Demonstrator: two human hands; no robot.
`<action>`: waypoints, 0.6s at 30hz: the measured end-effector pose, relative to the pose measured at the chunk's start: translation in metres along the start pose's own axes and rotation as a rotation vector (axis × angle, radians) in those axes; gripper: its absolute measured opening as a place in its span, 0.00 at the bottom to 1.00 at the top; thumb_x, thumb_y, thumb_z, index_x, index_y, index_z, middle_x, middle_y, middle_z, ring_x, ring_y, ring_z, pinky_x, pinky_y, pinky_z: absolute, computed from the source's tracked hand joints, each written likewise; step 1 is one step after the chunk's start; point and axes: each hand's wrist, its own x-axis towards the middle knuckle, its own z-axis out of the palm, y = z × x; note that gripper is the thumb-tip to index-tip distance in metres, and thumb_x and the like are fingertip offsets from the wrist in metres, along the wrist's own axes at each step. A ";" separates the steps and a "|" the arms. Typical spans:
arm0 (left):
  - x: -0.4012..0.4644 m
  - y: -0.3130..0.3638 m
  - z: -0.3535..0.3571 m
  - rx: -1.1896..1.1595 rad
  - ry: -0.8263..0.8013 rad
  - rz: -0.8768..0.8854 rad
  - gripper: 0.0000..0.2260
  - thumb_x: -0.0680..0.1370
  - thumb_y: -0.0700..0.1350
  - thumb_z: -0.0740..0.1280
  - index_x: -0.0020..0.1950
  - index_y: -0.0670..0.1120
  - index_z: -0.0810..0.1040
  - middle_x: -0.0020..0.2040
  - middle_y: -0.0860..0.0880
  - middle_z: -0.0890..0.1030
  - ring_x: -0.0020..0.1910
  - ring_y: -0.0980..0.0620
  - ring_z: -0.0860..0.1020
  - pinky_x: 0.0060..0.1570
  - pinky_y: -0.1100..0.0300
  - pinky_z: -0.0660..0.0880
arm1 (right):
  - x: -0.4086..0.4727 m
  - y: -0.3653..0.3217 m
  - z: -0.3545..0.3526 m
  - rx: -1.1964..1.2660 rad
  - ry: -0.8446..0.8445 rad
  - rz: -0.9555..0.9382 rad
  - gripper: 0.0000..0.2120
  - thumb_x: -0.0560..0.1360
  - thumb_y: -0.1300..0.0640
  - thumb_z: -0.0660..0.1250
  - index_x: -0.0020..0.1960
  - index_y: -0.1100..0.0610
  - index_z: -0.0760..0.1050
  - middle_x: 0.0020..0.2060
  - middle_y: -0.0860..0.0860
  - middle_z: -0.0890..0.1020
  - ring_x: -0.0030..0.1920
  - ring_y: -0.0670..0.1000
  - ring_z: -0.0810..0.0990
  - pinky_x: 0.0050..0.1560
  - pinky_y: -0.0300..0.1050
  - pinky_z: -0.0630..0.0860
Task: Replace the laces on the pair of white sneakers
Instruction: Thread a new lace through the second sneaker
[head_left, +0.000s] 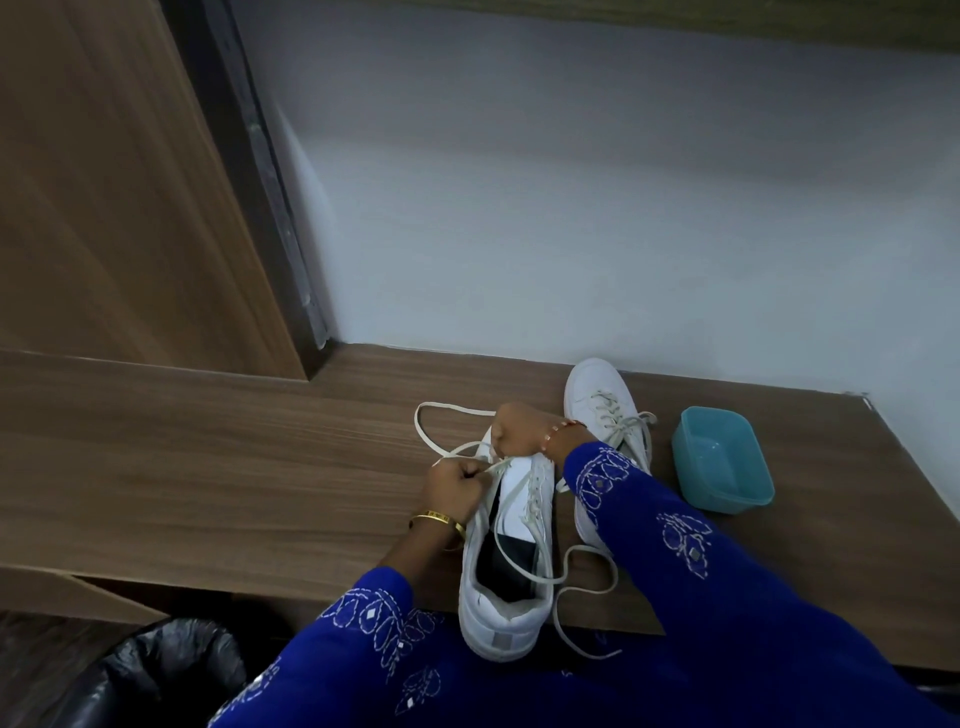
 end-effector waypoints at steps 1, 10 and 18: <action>-0.001 0.002 0.000 0.009 0.003 -0.004 0.15 0.61 0.53 0.62 0.30 0.40 0.75 0.33 0.46 0.74 0.37 0.53 0.71 0.45 0.50 0.74 | 0.007 0.000 0.004 0.044 0.010 0.001 0.14 0.78 0.71 0.52 0.45 0.83 0.70 0.58 0.74 0.72 0.59 0.65 0.73 0.66 0.52 0.64; -0.004 0.003 0.002 -0.016 0.000 0.036 0.14 0.60 0.56 0.61 0.35 0.47 0.72 0.36 0.48 0.71 0.38 0.55 0.69 0.42 0.58 0.69 | 0.030 -0.010 0.016 0.096 0.095 -0.095 0.07 0.71 0.69 0.62 0.38 0.72 0.75 0.31 0.63 0.74 0.41 0.58 0.75 0.37 0.43 0.69; -0.009 0.008 0.001 -0.084 0.028 -0.029 0.10 0.69 0.40 0.66 0.34 0.33 0.78 0.20 0.55 0.70 0.26 0.62 0.67 0.35 0.61 0.65 | 0.039 0.013 0.026 0.154 0.294 -0.128 0.09 0.72 0.66 0.62 0.42 0.74 0.76 0.43 0.65 0.81 0.47 0.61 0.79 0.48 0.51 0.75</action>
